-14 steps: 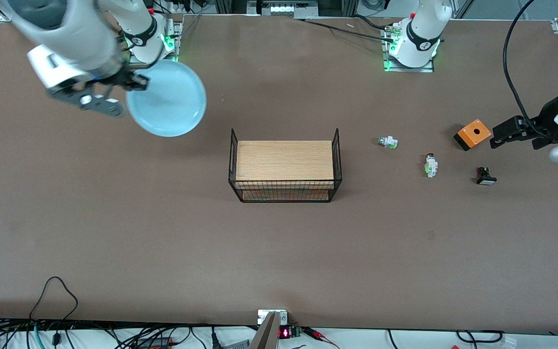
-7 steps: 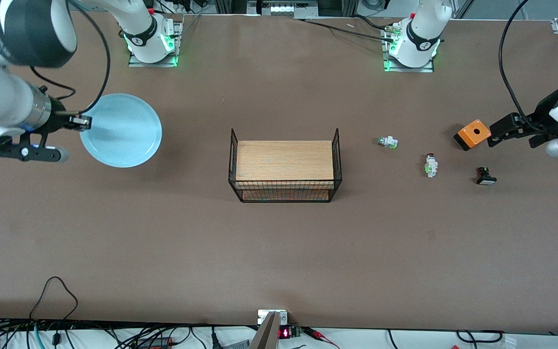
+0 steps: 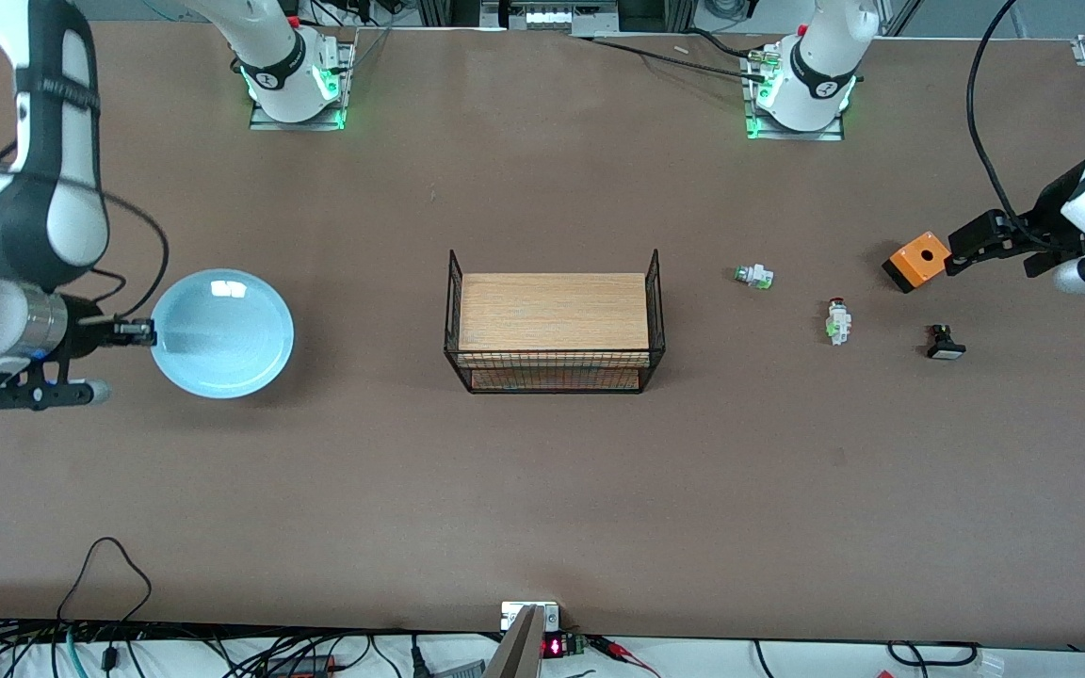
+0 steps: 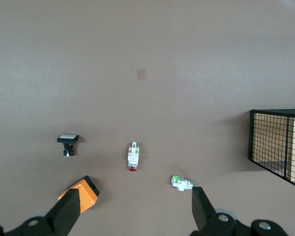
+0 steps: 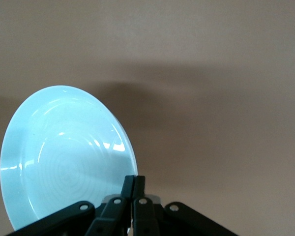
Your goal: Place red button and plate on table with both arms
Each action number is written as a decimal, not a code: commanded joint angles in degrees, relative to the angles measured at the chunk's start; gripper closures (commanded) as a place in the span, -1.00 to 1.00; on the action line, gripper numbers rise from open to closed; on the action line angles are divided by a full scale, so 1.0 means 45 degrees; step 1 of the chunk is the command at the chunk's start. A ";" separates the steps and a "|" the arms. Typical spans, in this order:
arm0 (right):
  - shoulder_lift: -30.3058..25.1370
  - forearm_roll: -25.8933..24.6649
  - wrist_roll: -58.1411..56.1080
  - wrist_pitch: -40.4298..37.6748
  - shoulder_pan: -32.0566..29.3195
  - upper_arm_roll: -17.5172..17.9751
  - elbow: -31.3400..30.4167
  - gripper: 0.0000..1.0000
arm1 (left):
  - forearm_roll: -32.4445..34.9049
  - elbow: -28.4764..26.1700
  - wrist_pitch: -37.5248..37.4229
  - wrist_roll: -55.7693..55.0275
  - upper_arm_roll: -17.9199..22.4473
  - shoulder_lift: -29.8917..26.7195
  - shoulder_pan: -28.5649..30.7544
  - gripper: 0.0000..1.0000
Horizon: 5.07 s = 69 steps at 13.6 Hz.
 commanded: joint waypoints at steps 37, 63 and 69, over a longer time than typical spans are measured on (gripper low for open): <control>0.2605 0.3985 -0.4766 0.1025 -0.1419 -0.0387 0.1019 -1.00 | 0.0109 -0.0319 -0.0182 0.0068 -0.0155 -0.0429 0.0149 -1.00; -0.5516 -0.3183 0.0215 -0.0717 -0.3216 0.4417 -0.1457 -1.00 | 0.0109 -0.0280 -0.0221 0.0087 -0.0155 -0.0410 0.0227 -1.00; -0.7800 -0.3261 0.0274 -0.1070 -0.3705 0.4632 -0.3800 -1.00 | 0.0090 -0.0280 -0.0202 0.0087 -0.0096 -0.0390 0.0228 -1.00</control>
